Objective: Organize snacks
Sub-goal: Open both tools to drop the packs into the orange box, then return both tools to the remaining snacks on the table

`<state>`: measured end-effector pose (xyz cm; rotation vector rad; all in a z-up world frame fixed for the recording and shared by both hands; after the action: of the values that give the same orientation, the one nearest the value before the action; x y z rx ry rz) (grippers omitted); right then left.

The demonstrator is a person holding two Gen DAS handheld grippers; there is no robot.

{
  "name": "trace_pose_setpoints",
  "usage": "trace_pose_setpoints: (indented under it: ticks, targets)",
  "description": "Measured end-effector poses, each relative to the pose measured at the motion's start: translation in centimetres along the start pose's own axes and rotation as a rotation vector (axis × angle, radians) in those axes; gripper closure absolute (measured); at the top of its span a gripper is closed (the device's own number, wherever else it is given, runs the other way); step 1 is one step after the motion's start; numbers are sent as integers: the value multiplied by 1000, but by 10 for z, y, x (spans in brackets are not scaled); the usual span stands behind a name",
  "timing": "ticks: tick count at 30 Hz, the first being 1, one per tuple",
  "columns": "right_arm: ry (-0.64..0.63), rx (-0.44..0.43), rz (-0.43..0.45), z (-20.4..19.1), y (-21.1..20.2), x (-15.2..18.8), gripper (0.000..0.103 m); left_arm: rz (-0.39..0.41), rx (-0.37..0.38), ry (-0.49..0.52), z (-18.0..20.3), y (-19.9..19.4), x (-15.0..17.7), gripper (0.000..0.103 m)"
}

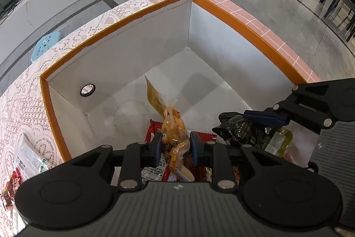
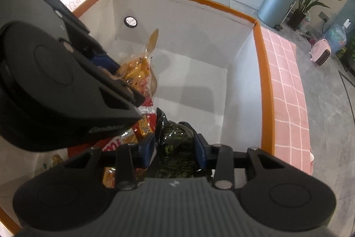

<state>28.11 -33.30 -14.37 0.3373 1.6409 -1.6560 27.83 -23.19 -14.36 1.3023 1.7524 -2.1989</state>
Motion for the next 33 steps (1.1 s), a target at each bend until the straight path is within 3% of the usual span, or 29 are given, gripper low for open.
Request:
trace_pose_setpoints:
  ticks: [9,11,13,15,26,33]
  targets:
    - [-5,4,9,-3,-5,1,64,21,-9,3,-1,-5,-1,62]
    - [-4,5,8,-4,-6,1,61,28,-13,-1,-2,-8,-2,54]
    - [0,3,10,-4,-8,1,56,36,-10,-4,-3,-12,-3,35]
    - [7,3,11,-3,-11,1,53,47,-10,-11,-3,-18,-5,31]
    - [-19,10,38,-18,-42,-9,20,115,-44,-18,-2,-56,-12,27]
    - [-27,50,128,-30,-79,-19,12,233,-132,16,-7,-97,-9,27]
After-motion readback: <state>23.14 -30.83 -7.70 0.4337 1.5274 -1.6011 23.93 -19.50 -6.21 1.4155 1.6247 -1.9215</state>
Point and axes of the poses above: each gripper's, at about its wrist camera, not at the fingertips, and y roughly the way its jaws point, z to its right, x to its underside, the point moved 5 cm from there along y, roughly the way its jaws point, and after that the axes turned 15 degrees about z, right-handed, at the moved point
